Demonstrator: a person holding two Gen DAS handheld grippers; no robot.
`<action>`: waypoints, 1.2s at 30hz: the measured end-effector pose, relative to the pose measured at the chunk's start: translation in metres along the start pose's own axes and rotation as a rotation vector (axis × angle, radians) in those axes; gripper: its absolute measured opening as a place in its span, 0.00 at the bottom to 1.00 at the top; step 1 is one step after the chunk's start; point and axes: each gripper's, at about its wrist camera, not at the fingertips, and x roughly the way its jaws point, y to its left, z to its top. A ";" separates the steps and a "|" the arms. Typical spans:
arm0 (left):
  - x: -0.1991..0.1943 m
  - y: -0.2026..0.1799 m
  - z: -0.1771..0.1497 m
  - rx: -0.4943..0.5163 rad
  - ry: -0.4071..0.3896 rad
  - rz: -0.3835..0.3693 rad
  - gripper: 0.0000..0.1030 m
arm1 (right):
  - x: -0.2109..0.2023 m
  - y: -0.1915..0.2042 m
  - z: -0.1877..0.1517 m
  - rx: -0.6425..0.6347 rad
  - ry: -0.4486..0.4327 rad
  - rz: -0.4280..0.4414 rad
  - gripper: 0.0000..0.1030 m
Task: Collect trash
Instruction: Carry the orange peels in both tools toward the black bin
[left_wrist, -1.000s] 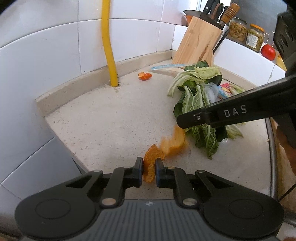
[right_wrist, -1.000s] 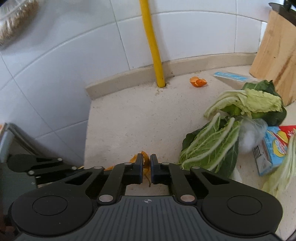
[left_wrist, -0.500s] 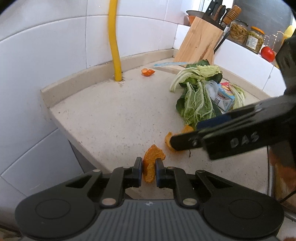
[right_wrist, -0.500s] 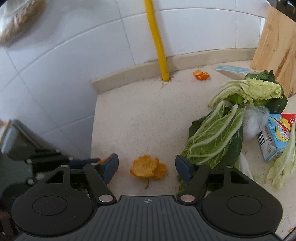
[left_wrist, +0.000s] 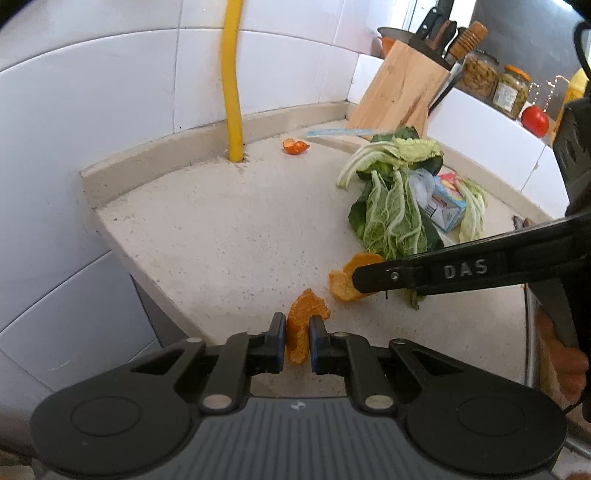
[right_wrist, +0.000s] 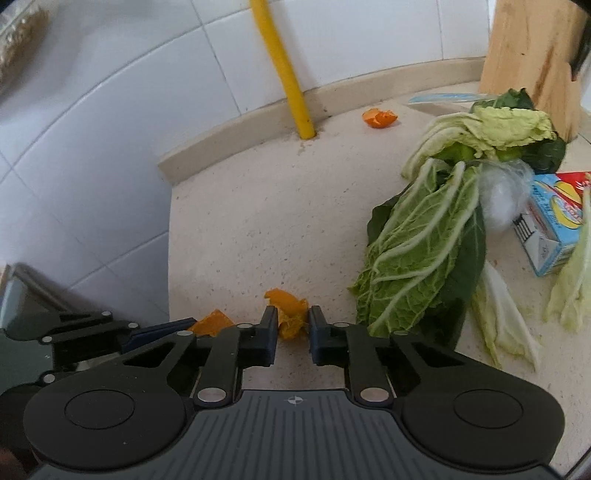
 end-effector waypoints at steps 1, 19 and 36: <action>-0.001 0.000 0.001 -0.007 -0.004 -0.003 0.08 | -0.003 -0.001 0.000 0.007 -0.005 0.004 0.21; -0.047 0.034 -0.010 -0.097 -0.074 0.095 0.08 | -0.014 0.038 0.010 -0.013 -0.042 0.144 0.21; -0.092 0.085 -0.051 -0.225 -0.089 0.263 0.08 | 0.026 0.121 0.003 -0.143 0.047 0.288 0.20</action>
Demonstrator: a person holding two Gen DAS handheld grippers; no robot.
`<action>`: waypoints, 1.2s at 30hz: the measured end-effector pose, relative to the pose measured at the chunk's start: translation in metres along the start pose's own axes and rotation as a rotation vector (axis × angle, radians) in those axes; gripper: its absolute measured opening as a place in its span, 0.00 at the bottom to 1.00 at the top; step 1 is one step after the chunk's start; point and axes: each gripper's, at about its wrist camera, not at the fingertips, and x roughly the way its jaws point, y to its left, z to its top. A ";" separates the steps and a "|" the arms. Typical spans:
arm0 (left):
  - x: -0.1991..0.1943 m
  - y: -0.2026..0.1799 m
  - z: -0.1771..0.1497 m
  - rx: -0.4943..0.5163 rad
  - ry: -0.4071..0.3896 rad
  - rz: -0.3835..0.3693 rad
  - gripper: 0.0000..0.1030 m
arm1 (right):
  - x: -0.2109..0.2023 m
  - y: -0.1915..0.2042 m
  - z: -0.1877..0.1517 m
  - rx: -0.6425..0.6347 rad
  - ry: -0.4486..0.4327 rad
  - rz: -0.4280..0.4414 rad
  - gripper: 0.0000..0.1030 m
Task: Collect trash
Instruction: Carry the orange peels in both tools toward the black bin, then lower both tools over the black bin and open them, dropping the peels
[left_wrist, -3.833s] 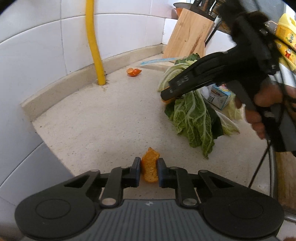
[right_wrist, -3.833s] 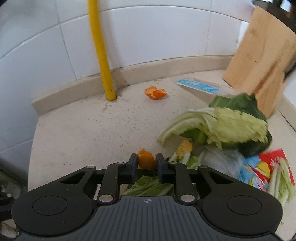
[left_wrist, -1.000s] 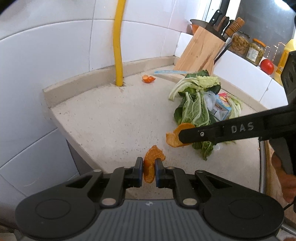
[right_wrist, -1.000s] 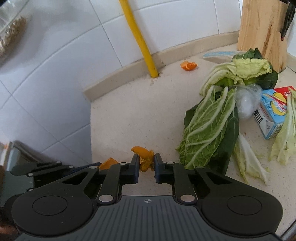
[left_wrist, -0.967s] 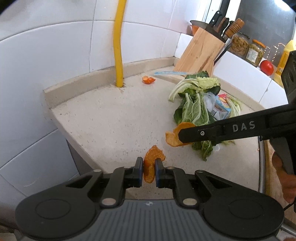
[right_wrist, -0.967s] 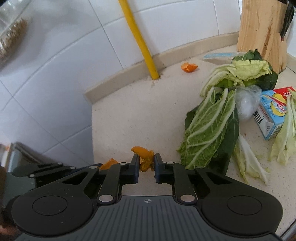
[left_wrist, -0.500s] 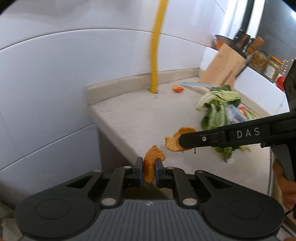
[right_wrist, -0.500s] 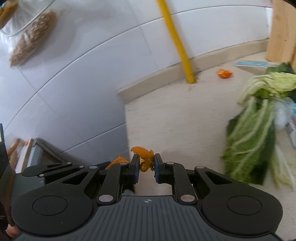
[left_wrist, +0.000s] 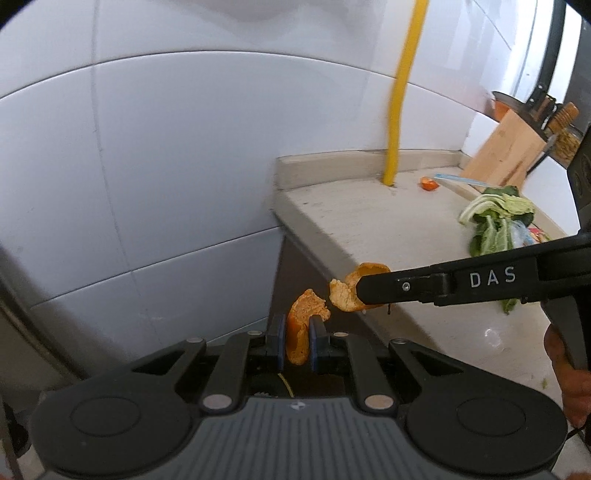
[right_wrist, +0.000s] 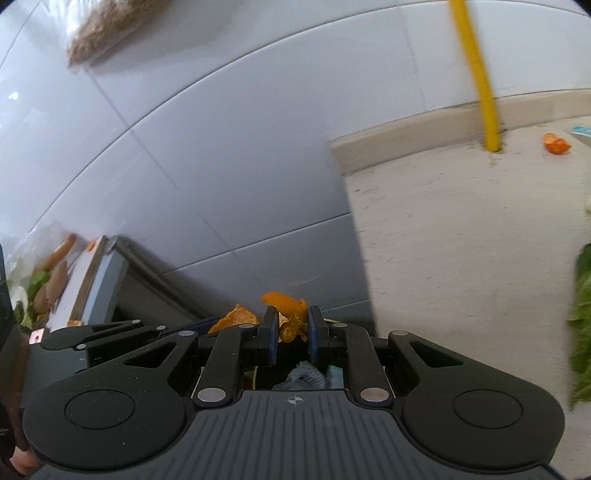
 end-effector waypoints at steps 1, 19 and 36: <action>-0.001 0.002 -0.001 -0.004 0.000 0.005 0.08 | 0.003 0.003 0.000 -0.006 0.005 0.003 0.20; -0.007 0.035 -0.010 -0.033 0.010 0.046 0.08 | 0.034 0.041 -0.007 -0.045 0.051 0.019 0.21; 0.009 0.054 -0.007 -0.046 0.051 0.057 0.08 | 0.063 0.049 -0.008 -0.045 0.092 -0.022 0.22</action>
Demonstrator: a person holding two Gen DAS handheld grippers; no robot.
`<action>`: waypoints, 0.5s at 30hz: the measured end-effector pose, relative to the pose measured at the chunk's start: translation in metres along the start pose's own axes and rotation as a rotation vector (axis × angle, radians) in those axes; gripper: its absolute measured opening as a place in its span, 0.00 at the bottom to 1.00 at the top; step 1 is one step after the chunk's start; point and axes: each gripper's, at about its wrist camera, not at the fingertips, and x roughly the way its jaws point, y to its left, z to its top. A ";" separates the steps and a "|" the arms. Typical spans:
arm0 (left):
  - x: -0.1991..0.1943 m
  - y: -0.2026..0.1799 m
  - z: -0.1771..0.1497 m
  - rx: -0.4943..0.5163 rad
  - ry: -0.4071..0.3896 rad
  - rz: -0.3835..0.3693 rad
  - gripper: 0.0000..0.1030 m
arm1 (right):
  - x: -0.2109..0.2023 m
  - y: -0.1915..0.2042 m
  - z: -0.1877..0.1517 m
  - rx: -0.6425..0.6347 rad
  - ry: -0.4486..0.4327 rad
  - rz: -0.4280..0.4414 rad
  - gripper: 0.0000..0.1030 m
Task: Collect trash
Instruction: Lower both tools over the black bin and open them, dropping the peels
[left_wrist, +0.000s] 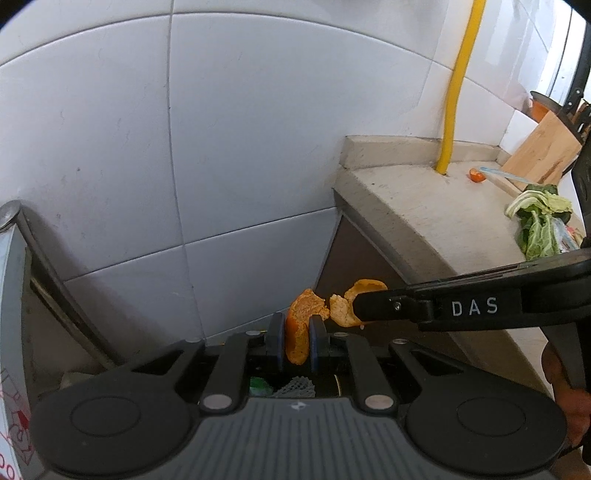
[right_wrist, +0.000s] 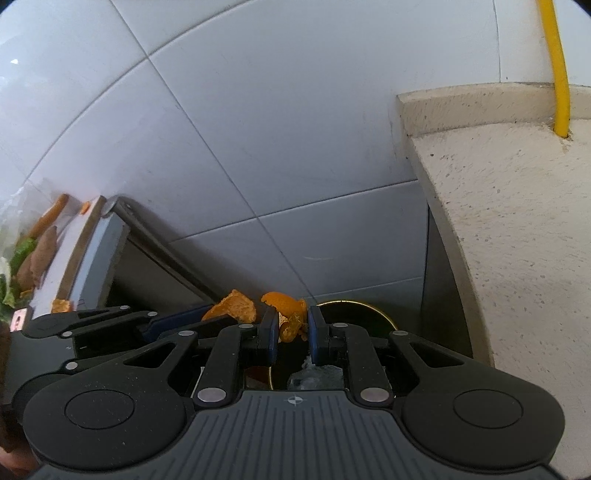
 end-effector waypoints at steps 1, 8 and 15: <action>0.002 0.001 0.000 -0.002 0.004 0.001 0.09 | 0.003 0.000 0.000 0.003 0.005 -0.001 0.22; 0.013 0.010 0.001 -0.016 0.036 0.008 0.17 | 0.020 -0.003 0.003 0.022 0.043 -0.008 0.30; 0.022 0.019 0.001 -0.038 0.053 0.009 0.23 | 0.030 -0.008 0.004 0.043 0.069 -0.009 0.31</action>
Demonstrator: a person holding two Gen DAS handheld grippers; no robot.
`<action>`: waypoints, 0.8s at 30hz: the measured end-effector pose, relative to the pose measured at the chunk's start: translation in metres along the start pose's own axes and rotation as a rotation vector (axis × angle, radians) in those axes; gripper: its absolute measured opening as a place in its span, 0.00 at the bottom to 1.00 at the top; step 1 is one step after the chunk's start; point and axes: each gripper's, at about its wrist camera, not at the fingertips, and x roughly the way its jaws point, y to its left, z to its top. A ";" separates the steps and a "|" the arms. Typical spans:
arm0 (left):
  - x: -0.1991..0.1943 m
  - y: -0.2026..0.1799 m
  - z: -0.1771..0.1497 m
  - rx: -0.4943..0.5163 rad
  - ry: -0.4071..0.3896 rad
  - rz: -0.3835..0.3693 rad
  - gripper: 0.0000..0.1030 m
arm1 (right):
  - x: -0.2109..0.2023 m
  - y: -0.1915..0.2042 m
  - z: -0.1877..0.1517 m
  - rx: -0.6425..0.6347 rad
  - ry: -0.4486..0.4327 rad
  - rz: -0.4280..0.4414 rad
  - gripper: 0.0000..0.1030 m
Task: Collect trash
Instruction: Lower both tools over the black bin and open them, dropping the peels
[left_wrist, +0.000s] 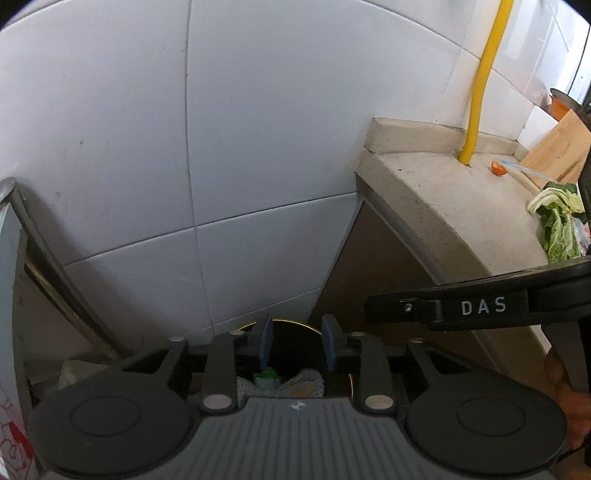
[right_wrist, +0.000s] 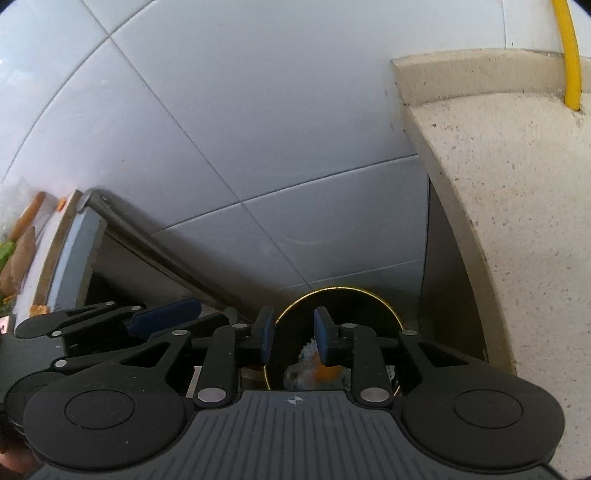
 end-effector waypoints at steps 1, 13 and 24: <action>0.001 0.002 0.000 -0.006 0.004 -0.004 0.24 | 0.000 -0.002 0.000 0.008 0.002 -0.002 0.31; 0.007 0.001 0.002 0.004 0.032 -0.036 0.33 | -0.014 -0.010 -0.006 0.048 0.004 -0.051 0.47; 0.003 -0.007 0.000 0.065 -0.005 -0.005 0.41 | -0.048 -0.010 -0.028 0.069 -0.044 -0.107 0.76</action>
